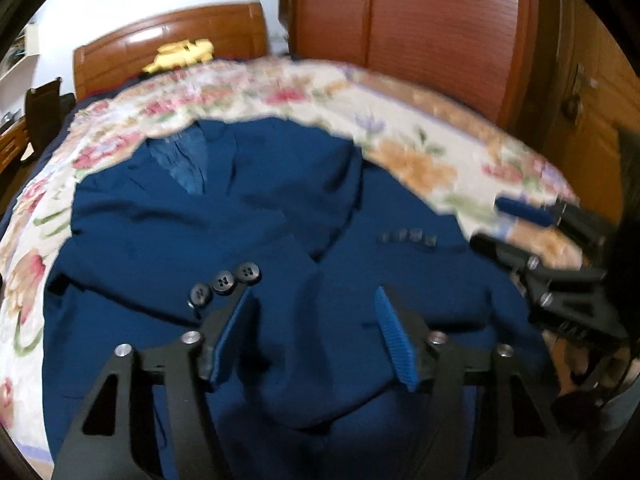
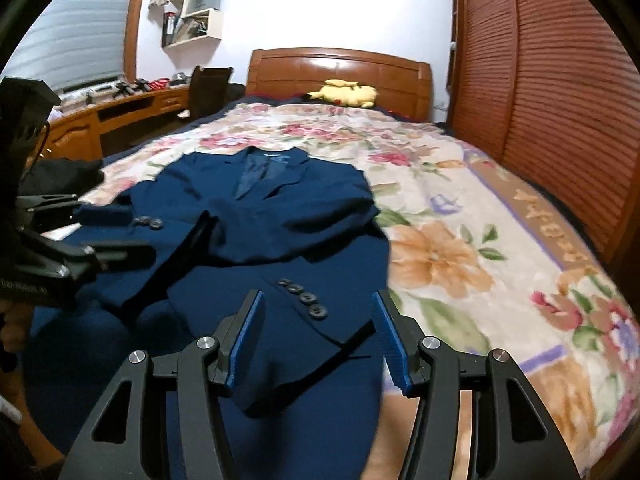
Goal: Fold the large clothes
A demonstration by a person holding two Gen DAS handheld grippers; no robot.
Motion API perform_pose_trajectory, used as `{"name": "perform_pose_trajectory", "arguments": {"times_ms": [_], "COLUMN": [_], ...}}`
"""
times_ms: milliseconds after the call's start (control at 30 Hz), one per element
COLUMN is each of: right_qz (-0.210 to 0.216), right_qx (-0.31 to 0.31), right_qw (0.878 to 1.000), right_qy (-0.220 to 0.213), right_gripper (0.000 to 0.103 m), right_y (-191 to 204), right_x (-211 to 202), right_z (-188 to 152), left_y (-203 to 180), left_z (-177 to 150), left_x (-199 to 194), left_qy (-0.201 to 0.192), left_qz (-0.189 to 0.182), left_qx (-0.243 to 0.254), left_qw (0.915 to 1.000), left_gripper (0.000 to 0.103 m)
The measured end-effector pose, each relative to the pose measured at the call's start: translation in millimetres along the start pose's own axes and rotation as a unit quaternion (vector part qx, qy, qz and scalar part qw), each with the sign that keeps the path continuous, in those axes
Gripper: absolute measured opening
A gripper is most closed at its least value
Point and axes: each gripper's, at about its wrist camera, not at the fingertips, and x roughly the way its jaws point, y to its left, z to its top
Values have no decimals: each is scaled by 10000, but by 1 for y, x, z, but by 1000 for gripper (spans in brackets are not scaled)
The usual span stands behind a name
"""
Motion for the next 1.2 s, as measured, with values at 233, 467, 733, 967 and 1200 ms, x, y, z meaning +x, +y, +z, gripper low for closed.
{"name": "perform_pose_trajectory", "arguments": {"times_ms": [233, 467, 733, 967, 1200], "right_qz": [-71, 15, 275, 295, 304], "right_qx": [-110, -78, -52, -42, -74], "right_qw": [9999, 9999, 9996, 9995, 9994], "right_qy": [62, 72, 94, 122, 134], "right_gripper": [57, 57, 57, 57, 57], "right_y": [9, 1, 0, -1, 2], "right_x": [3, 6, 8, 12, 15], "right_z": [-1, -3, -2, -2, -3], "left_y": [4, 11, 36, 69, 90], "left_z": [-13, -20, -26, -30, -40], "left_x": [13, 12, -17, -58, -61], "left_qy": [352, 453, 60, -489, -428], "left_qz": [101, 19, 314, 542, 726], "left_qx": [46, -41, -162, -435, -523], "left_qw": [9993, 9990, 9994, 9964, 9951], "left_gripper": [63, 31, 6, 2, 2]}}
